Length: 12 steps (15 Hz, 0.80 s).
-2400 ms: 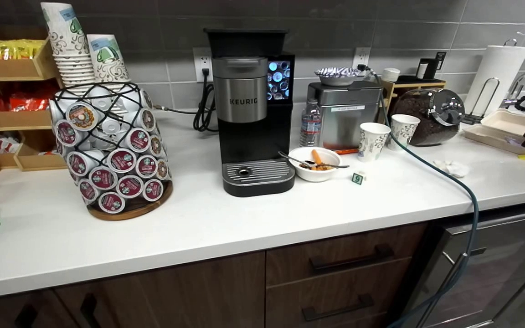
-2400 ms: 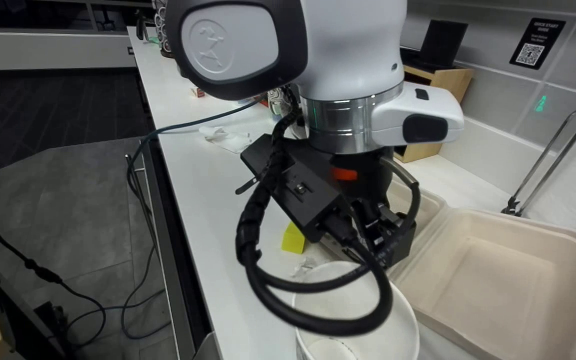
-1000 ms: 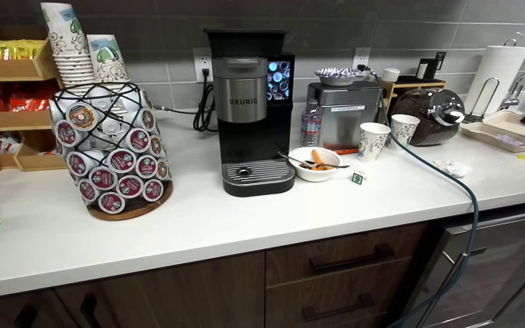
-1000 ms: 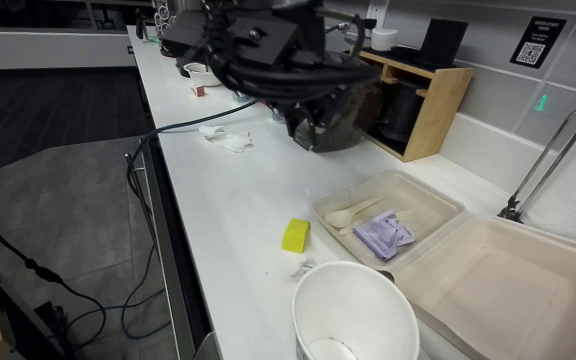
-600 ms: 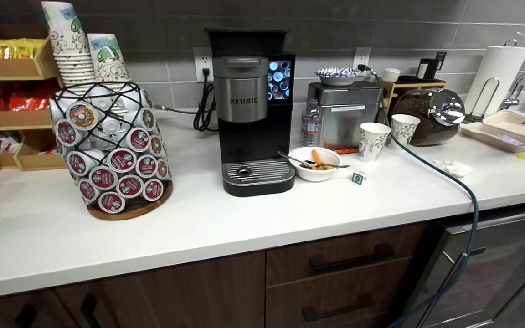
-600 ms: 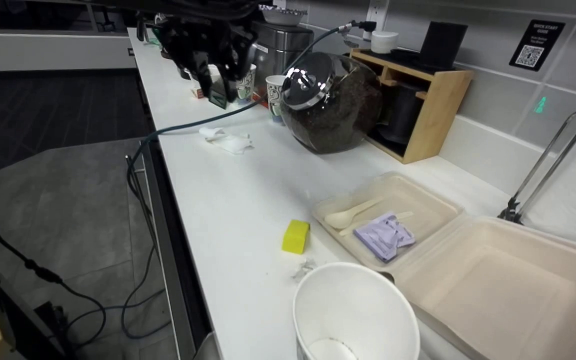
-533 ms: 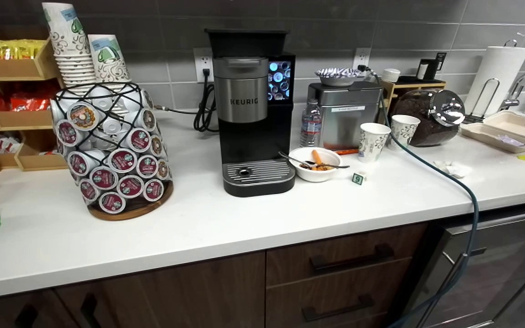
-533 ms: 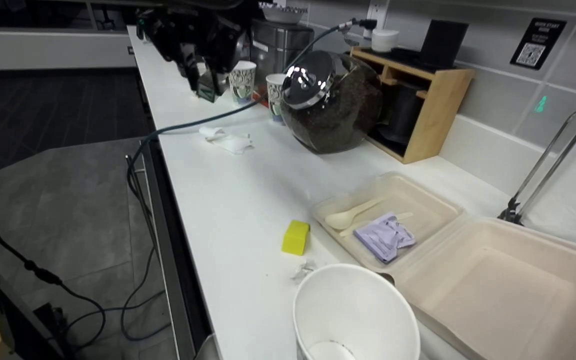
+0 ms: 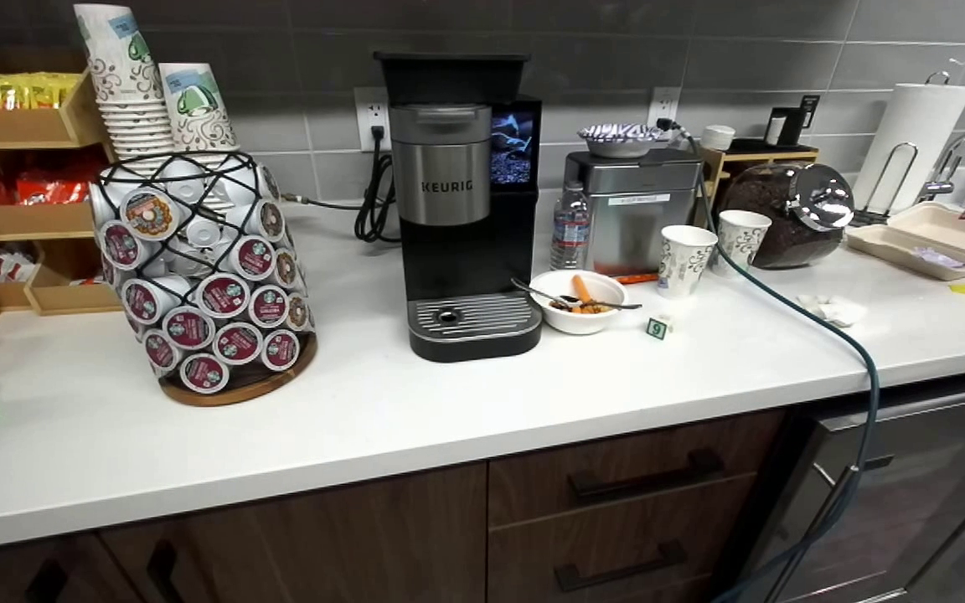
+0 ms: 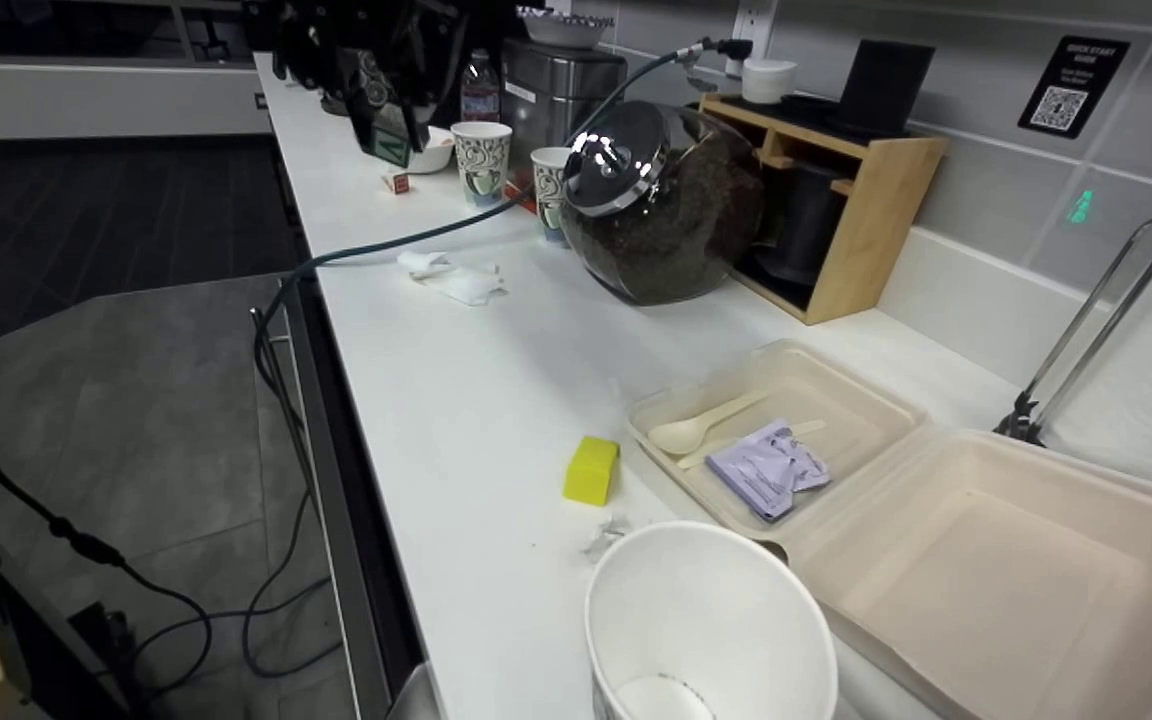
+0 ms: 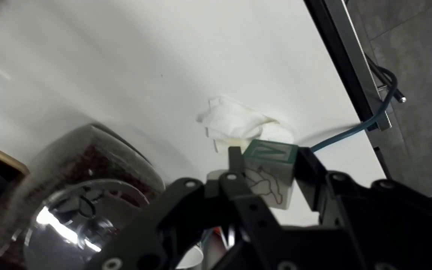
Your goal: Shift the block to the left
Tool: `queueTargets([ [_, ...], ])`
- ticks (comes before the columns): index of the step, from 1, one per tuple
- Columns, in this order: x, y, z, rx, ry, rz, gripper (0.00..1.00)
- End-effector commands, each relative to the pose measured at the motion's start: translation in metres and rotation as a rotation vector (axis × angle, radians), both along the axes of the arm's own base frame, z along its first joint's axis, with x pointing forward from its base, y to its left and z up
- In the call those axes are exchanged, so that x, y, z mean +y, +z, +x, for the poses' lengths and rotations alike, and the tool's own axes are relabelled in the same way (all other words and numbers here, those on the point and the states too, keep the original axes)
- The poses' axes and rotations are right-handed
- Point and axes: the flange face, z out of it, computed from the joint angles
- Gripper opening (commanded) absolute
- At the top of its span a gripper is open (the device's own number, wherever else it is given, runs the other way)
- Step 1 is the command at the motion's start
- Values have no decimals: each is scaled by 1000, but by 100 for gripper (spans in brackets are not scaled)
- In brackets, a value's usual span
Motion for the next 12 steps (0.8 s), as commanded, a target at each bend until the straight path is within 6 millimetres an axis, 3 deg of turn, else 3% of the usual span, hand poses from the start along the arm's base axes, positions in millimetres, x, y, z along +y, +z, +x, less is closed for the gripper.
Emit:
queueTargets([
  [1, 87, 4, 47, -35, 194, -49, 14],
  [4, 177, 10, 89, -39, 384, -77, 14],
  [8, 305, 7, 123, -36, 641, -138, 14],
  [10, 350, -3, 139, -36, 737, -227, 14],
  [12, 378, -16, 155, -28, 820, -326, 14],
])
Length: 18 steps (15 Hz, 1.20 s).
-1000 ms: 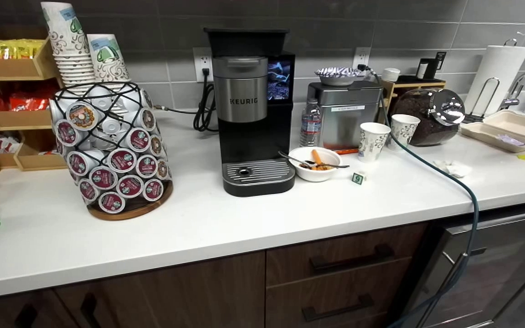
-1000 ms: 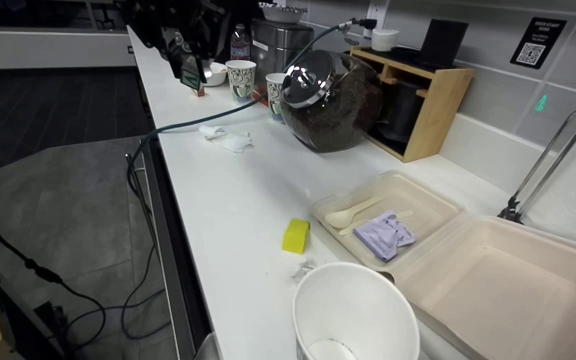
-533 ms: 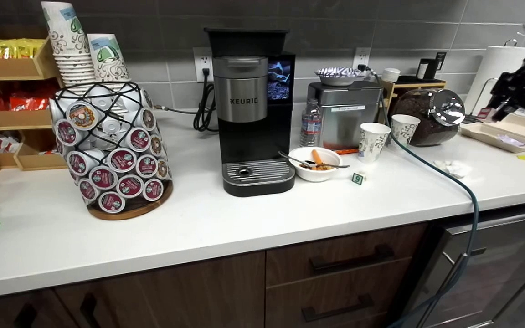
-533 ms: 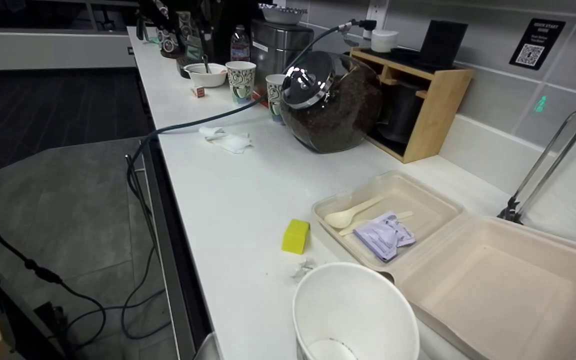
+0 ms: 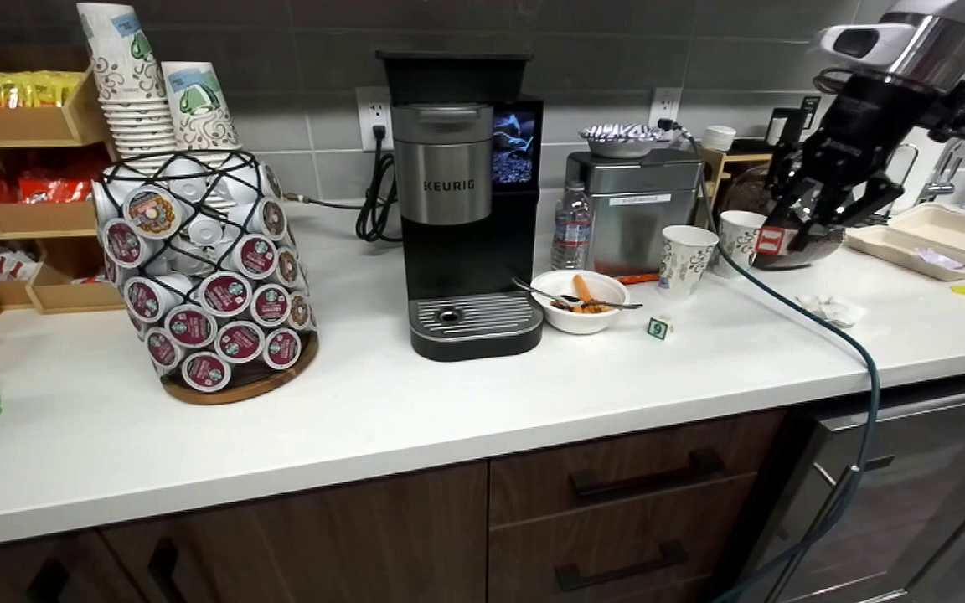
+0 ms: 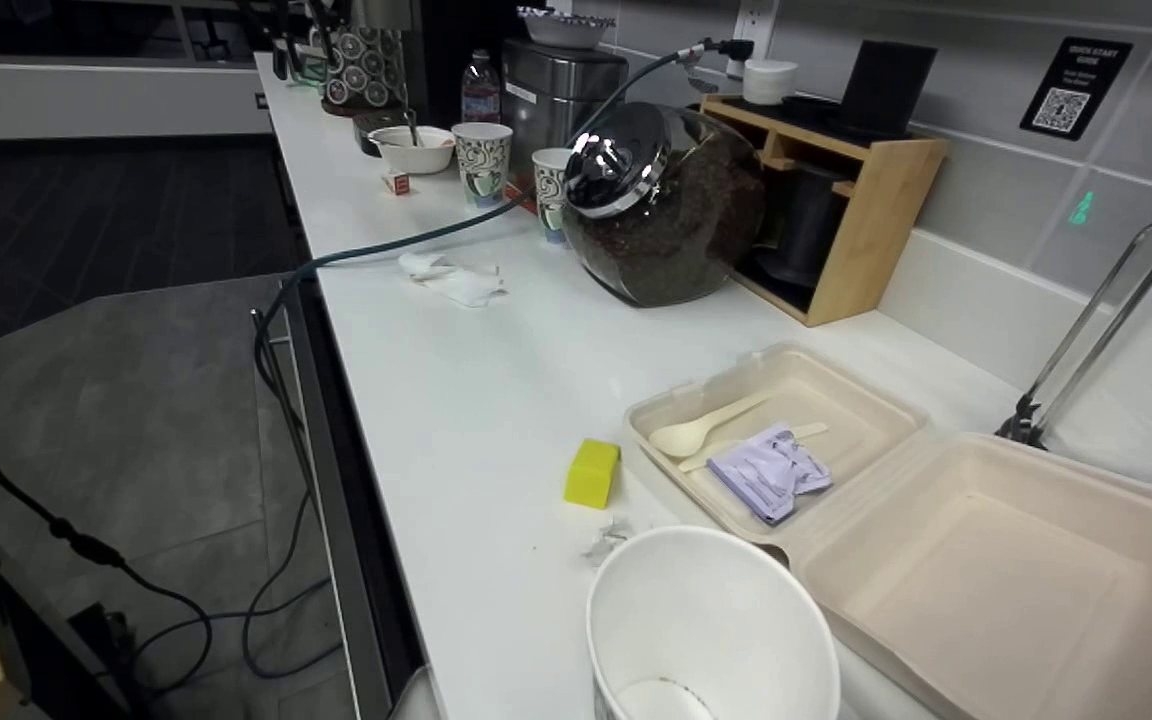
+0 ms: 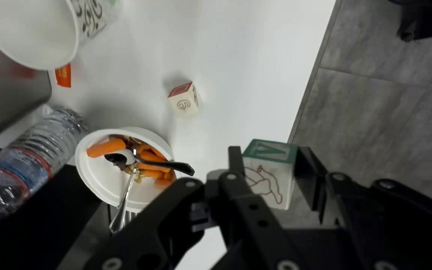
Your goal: Shift the block to the left
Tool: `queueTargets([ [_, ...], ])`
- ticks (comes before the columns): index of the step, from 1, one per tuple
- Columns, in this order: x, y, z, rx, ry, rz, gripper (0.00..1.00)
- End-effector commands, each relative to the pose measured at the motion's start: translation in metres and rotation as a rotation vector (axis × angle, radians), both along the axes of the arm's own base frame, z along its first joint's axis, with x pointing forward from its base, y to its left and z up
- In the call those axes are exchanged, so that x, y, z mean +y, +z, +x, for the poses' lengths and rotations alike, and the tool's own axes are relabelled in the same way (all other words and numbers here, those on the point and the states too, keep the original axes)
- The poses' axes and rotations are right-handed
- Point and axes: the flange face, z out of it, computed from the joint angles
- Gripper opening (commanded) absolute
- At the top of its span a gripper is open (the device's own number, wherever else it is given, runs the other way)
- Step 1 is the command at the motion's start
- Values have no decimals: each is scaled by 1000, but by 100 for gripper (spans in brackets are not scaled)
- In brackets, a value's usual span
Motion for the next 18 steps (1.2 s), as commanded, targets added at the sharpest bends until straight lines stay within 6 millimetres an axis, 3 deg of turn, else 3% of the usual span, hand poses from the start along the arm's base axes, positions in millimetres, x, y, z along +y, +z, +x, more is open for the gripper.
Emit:
queueTargets([
  [1, 36, -26, 31, -33, 124, -163, 14],
  [3, 42, -38, 48, -63, 195, -266, 14],
  [7, 18, -55, 82, -161, 310, -447, 14],
  [9, 4, -48, 78, -208, 288, -368, 14],
  [10, 14, -54, 77, -173, 275, -389, 39],
  [12, 4, -52, 79, -192, 275, -381, 39],
  [13, 2, -50, 79, -194, 274, -380, 14],
  [18, 24, -93, 94, -161, 302, -315, 14],
])
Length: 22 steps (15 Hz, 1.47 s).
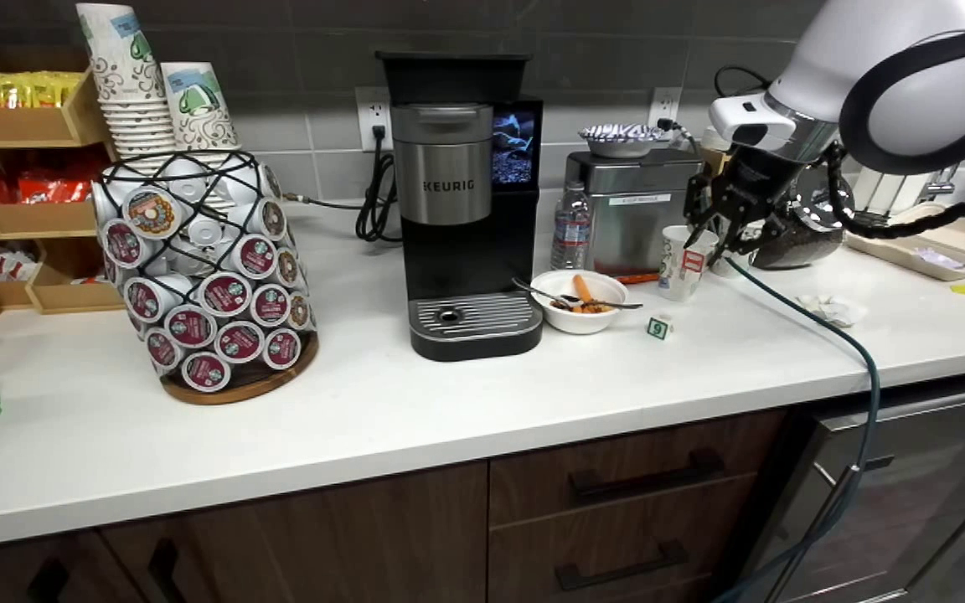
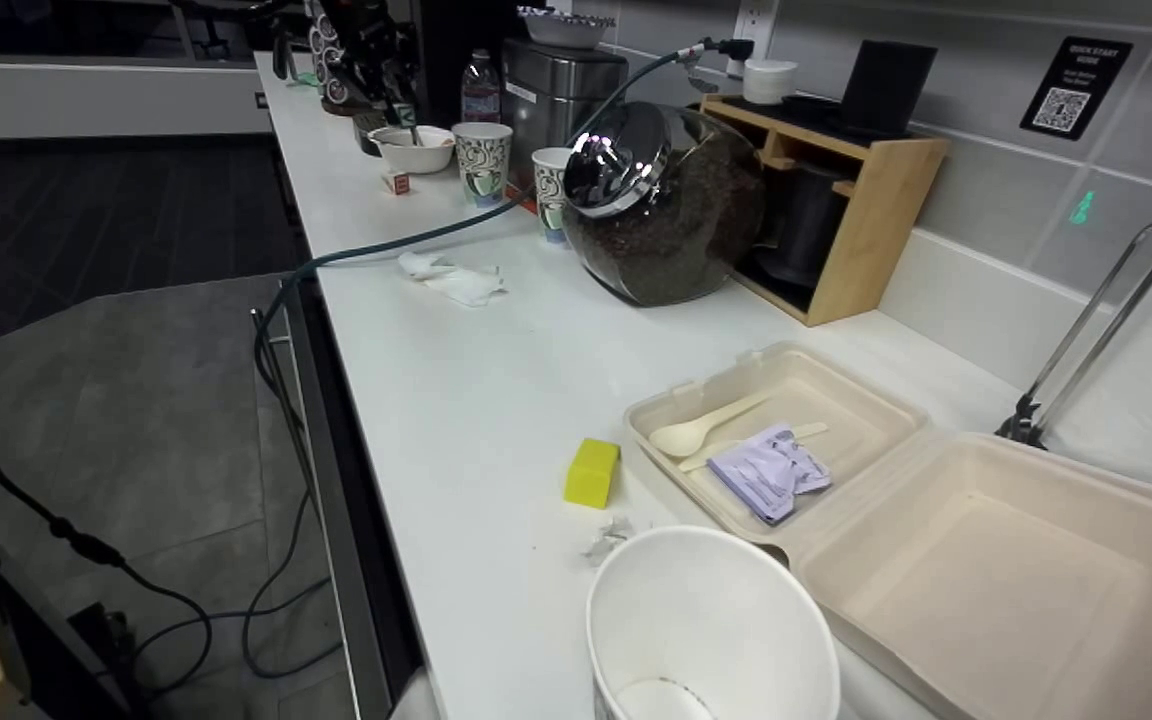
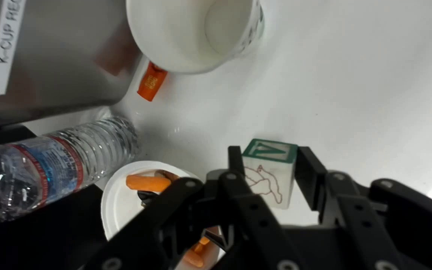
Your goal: Shift the block to the left
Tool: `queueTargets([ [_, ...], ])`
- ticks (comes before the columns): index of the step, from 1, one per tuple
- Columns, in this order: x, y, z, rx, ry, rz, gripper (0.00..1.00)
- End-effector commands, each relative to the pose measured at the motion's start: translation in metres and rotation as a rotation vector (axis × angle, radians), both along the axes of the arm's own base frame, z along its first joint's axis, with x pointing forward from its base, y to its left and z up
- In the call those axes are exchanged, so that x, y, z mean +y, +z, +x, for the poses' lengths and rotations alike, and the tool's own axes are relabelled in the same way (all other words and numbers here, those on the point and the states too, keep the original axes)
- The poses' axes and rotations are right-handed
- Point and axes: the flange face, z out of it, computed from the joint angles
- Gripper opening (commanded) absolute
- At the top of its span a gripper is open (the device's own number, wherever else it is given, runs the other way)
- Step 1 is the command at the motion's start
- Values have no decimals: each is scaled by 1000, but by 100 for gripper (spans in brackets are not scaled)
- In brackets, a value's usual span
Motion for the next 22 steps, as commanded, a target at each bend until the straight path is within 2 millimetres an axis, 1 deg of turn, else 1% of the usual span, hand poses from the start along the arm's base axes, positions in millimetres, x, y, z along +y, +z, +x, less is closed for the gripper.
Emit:
queueTargets([
  [1, 12, -34, 17, 12, 7, 13, 14],
  [4, 11, -55, 29, -3, 9, 15, 14],
  [5, 10, -62, 33, -11, 19, 45, 14],
  [7, 9, -70, 37, -20, 19, 78, 14],
  [9, 9, -72, 39, -16, 21, 100, 14],
  [15, 23, -55, 28, 6, 58, 96, 14],
  [19, 26, -51, 21, 48, 54, 66, 14],
  [22, 28, -51, 19, 78, 57, 64, 14],
])
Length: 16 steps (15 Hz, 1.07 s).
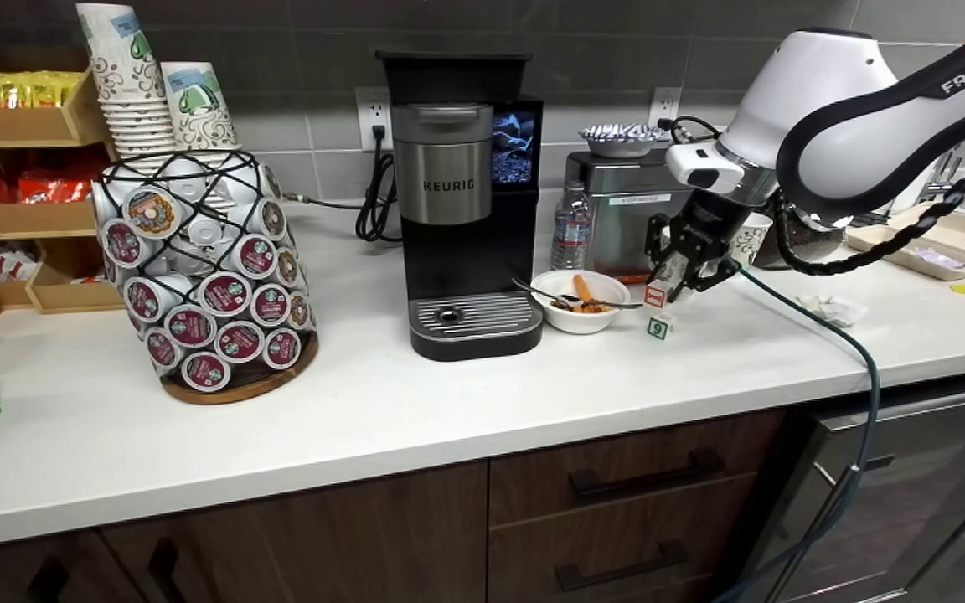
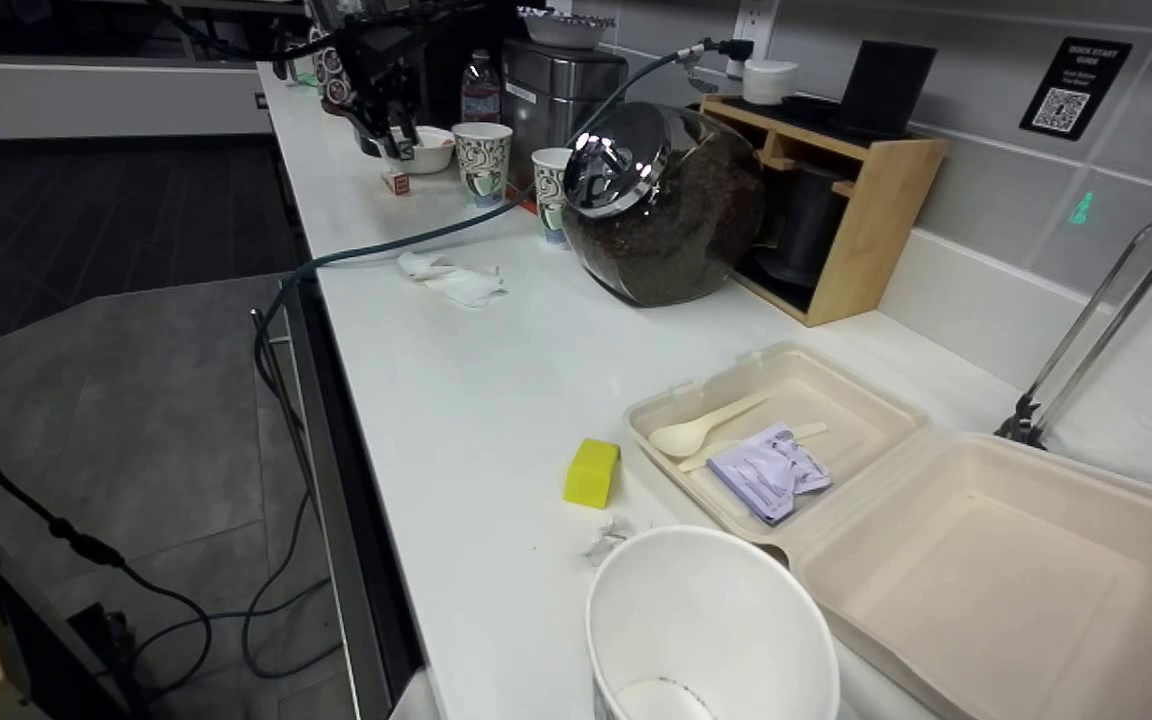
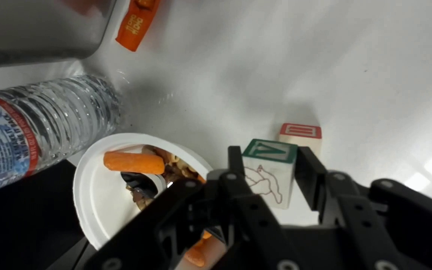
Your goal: Shift the block to the left
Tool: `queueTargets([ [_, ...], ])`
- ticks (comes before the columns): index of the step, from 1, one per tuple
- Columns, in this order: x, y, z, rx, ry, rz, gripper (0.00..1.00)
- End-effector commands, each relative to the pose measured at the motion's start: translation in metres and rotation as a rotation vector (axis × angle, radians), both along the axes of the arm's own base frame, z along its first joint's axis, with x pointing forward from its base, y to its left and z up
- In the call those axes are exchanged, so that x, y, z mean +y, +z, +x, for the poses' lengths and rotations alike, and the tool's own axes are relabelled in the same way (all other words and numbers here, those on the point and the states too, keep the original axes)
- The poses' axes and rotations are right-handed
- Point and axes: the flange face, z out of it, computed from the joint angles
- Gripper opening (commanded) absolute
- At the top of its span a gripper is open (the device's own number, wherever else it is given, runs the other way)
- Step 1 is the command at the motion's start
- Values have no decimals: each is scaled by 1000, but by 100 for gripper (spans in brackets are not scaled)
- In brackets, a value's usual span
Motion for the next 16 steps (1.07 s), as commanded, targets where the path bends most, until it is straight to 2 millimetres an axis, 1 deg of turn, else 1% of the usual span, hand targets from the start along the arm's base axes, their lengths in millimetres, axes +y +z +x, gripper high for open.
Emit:
queueTargets([
  [1, 2, 0, -9, 41, 3, -14, 14],
  [6, 1, -6, -7, 17, -13, -9, 14],
  [9, -1, -7, -10, 19, -26, -5, 14],
  [16, 2, -14, -15, 16, -24, 13, 14],
])
